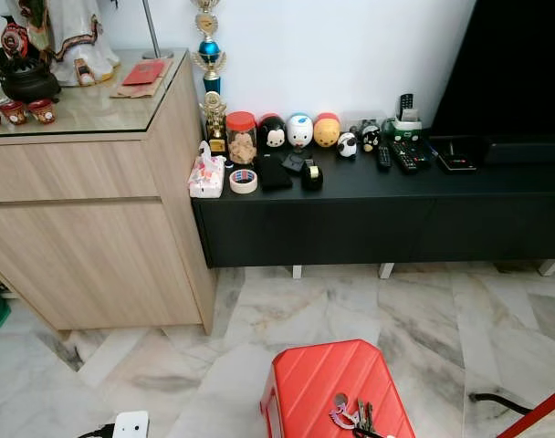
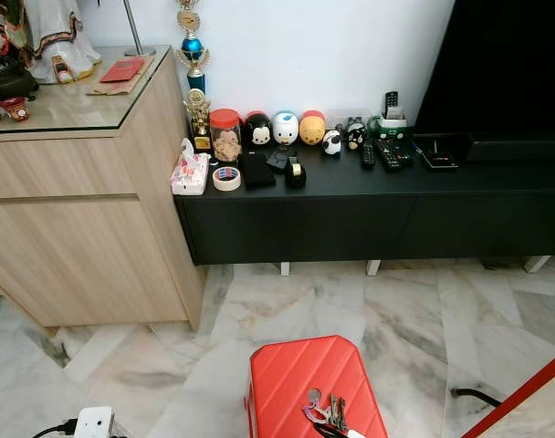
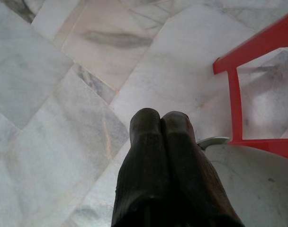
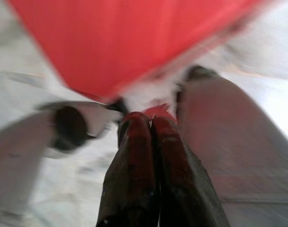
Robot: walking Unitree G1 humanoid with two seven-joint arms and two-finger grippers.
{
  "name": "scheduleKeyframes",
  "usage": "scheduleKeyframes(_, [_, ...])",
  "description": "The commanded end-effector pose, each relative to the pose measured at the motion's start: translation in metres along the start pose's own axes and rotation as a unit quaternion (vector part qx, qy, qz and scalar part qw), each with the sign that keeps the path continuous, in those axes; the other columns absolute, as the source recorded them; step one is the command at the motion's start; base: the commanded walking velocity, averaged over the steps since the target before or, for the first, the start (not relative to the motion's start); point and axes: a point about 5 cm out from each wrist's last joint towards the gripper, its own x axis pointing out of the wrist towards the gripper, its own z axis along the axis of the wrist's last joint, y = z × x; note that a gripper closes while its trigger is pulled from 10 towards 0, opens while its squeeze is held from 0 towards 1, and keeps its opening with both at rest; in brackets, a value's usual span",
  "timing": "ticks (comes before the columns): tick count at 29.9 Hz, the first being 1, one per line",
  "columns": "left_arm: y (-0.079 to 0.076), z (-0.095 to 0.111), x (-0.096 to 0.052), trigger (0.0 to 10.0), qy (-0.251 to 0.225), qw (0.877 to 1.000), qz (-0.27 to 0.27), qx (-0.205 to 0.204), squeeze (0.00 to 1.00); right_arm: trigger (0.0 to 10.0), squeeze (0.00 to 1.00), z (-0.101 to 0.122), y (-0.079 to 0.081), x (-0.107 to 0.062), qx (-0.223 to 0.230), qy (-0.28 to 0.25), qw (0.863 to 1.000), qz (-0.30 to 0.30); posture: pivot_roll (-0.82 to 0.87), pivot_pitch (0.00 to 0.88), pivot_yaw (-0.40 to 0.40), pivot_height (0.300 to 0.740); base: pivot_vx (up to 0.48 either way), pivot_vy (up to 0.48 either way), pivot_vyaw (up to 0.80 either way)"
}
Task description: Hang keys on a hook
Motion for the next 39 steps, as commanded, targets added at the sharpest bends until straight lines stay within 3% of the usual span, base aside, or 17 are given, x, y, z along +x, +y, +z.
scheduleKeyframes(1, [-0.001,-0.002,0.000,10.0,0.005,1.000,-0.003,0.009,0.00,10.0,0.00,0.101,-0.008,-0.014,-0.238,-0.232,0.940,-0.071,0.10,0.056,-0.003,0.723,0.000,0.000,0.00])
scheduleKeyframes(26, [-0.001,-0.002,0.000,10.0,0.005,1.000,-0.003,0.009,0.00,10.0,0.00,0.101,-0.008,-0.014,-0.238,-0.232,0.940,-0.071,0.10,0.056,-0.003,0.723,0.000,0.000,0.00])
scheduleKeyframes(27, [-0.004,-0.010,-0.002,10.0,0.023,1.000,-0.005,0.000,0.00,10.0,0.00,0.087,-0.014,-0.008,-0.232,-0.206,0.948,-0.075,0.11,0.000,0.000,0.723,0.000,0.000,0.00])
scheduleKeyframes(30, [-0.009,-0.021,-0.005,10.0,0.043,0.999,-0.013,-0.009,0.00,10.0,0.00,0.069,-0.021,-0.003,-0.218,-0.173,0.957,-0.076,0.11,0.000,0.000,0.723,0.000,0.000,0.00])
scheduleKeyframes(39, [-0.008,-0.021,-0.005,10.0,0.044,0.999,-0.012,-0.011,0.00,10.0,0.00,0.069,-0.022,-0.003,-0.219,-0.171,0.957,-0.078,0.11,0.000,0.000,0.723,0.000,0.000,0.00])
